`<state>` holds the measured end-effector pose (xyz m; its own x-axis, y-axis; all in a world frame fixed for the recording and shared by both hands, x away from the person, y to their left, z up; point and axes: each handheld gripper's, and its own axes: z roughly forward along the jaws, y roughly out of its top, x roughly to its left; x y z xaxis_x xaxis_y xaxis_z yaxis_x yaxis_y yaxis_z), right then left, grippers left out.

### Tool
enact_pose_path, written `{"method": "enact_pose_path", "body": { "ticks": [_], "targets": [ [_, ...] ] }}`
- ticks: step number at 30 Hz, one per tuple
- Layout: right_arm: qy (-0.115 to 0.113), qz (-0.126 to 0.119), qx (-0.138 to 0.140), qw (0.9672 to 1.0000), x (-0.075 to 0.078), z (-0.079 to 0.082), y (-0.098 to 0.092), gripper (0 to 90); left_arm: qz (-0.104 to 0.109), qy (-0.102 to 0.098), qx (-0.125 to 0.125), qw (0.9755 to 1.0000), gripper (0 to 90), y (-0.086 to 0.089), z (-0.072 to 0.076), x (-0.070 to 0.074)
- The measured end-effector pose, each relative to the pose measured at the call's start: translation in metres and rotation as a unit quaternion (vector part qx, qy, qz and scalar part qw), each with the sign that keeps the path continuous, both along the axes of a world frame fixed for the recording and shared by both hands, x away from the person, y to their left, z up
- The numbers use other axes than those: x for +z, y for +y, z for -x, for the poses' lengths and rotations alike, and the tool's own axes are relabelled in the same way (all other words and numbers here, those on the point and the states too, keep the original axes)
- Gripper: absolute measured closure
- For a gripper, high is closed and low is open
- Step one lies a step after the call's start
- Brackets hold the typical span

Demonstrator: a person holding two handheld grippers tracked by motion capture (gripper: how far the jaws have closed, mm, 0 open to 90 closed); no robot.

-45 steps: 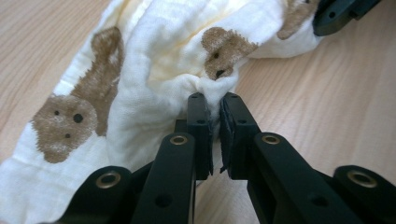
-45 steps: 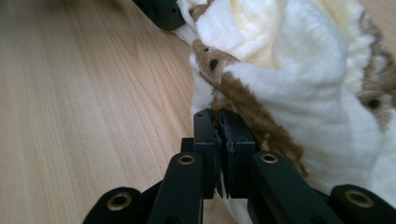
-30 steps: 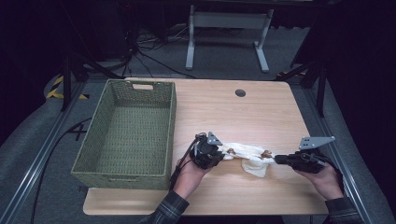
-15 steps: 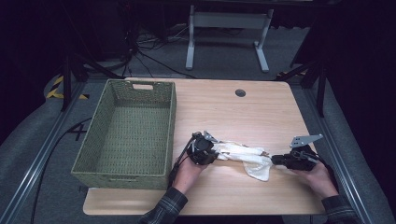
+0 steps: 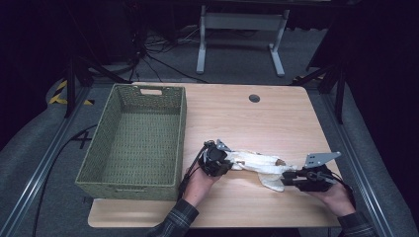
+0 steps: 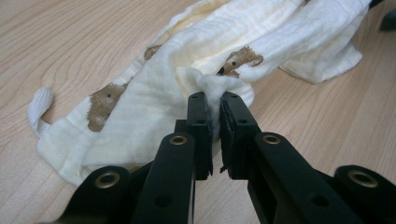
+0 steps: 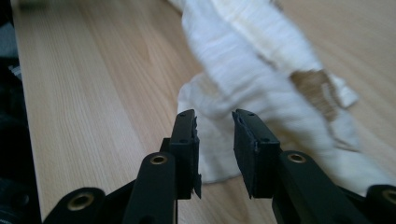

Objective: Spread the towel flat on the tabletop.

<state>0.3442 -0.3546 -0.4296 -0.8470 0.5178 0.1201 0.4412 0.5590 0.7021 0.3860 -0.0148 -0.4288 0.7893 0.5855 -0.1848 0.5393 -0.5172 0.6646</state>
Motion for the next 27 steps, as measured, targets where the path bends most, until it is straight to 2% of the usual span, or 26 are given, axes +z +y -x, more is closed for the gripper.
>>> {"method": "enact_pose_path", "body": {
  "ticks": [6, 8, 9, 11, 14, 15, 16, 18, 20, 23, 27],
  "targets": [
    [0.008, 0.051, 0.026, 0.9983, -0.017, -0.002, 0.018, 67.6, 0.001, 0.001, -0.008, 1.0, 83.6, -0.001, 0.002, 0.001],
    [-0.001, 0.065, 0.031, 0.9974, -0.019, 0.0, 0.023, 69.1, 0.003, 0.001, -0.012, 0.9999, 83.7, -0.001, 0.003, 0.002],
    [-0.008, 0.071, 0.034, 0.9969, -0.019, 0.001, 0.024, 73.9, 0.003, 0.002, -0.014, 0.9999, 83.8, -0.002, 0.004, 0.003],
    [-0.003, 0.072, 0.04, 0.9966, -0.019, 0.001, 0.024, 85.7, 0.007, 0.003, -0.015, 0.9999, 84.0, -0.002, 0.005, 0.003],
    [-0.003, 0.073, 0.044, 0.9964, -0.018, 0.003, 0.024, 89.0, 0.012, 0.002, -0.02, 0.9997, 84.1, -0.002, 0.007, 0.006],
    [-0.004, 0.072, 0.045, 0.9964, -0.017, 0.003, 0.023, 89.2, 0.016, 0.002, -0.019, 0.9997, 84.1, -0.001, 0.008, 0.008],
    [-0.001, 0.058, 0.045, 0.9973, -0.014, 0.003, 0.02, 89.3, 0.023, 0.002, -0.019, 0.9996, 84.1, 0.0, 0.008, 0.01],
    [-0.01, 0.036, 0.038, 0.9986, -0.005, 0.003, 0.011, 89.5, 0.03, -0.003, -0.018, 0.9994, 84.1, 0.002, 0.008, 0.014],
    [-0.016, 0.018, 0.027, 0.9994, 0.002, 0.003, 0.002, 89.7, 0.029, -0.003, -0.011, 0.9995, 84.1, 0.005, 0.009, 0.018],
    [-0.028, 0.001, -0.01, 0.9996, 0.011, 0.0, -0.022, 89.8, 0.032, -0.011, -0.001, 0.9994, 84.2, 0.011, 0.006, 0.021],
    [-0.033, -0.004, -0.053, 0.998, 0.015, -0.003, -0.049, 89.9, 0.037, -0.014, 0.025, 0.9989, 84.3, 0.02, 0.003, 0.023]
  ]
}}
